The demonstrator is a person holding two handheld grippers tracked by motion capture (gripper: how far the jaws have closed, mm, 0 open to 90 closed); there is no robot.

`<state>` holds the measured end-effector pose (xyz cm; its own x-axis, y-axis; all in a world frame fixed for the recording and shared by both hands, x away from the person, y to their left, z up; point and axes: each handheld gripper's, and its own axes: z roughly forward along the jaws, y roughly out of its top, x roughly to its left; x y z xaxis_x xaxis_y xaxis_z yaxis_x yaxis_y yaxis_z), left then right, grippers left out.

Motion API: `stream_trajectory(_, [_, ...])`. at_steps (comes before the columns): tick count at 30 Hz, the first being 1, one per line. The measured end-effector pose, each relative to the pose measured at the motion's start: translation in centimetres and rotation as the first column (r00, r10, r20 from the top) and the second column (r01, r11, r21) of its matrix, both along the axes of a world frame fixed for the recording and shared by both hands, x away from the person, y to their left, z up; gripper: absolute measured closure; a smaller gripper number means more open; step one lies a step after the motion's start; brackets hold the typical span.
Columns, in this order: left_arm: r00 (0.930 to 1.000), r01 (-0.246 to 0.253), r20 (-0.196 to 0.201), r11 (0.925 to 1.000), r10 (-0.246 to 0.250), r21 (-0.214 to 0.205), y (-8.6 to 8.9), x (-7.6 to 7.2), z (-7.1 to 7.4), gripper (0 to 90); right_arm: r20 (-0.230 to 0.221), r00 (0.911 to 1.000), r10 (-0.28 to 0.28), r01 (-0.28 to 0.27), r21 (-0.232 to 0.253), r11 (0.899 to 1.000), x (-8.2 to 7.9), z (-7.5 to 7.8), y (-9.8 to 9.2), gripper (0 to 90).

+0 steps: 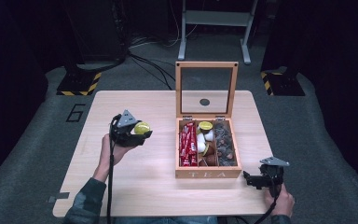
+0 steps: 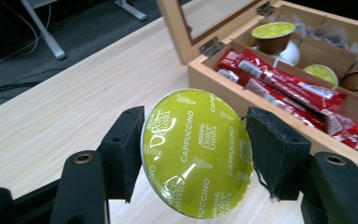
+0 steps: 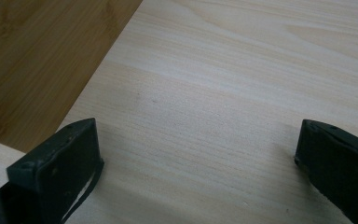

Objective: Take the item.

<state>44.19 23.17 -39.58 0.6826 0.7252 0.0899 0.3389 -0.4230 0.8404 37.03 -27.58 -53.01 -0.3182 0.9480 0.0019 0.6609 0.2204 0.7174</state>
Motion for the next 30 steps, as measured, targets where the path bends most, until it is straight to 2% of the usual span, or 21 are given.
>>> stream_trajectory(8, [0.9989,-0.041,-0.025,0.9988,0.041,-0.026,1.5,1.6,-1.0,39.4,0.000,1.0000,0.000,0.000,0.000,1.000,0.0,0.0,0.0,0.0])
stream_trajectory(19, [0.9960,-0.070,-0.058,0.9971,0.069,-0.029,2.1,3.2,-2.9,39.4,0.000,1.0000,0.001,-0.001,-0.001,1.000,0.0,0.0,0.0,0.0])
stream_trajectory(25, [0.9913,-0.093,-0.098,0.9946,0.088,-0.047,2.5,4.0,-4.2,39.4,-0.001,1.0000,0.002,-0.002,-0.002,1.000,0.0,0.0,0.0,0.0])
stream_trajectory(30, [0.9870,-0.105,-0.126,0.9934,0.099,-0.044,2.5,4.6,-5.4,39.4,0.000,1.0000,-0.001,0.001,0.000,1.000,0.0,0.0,0.0,0.0])
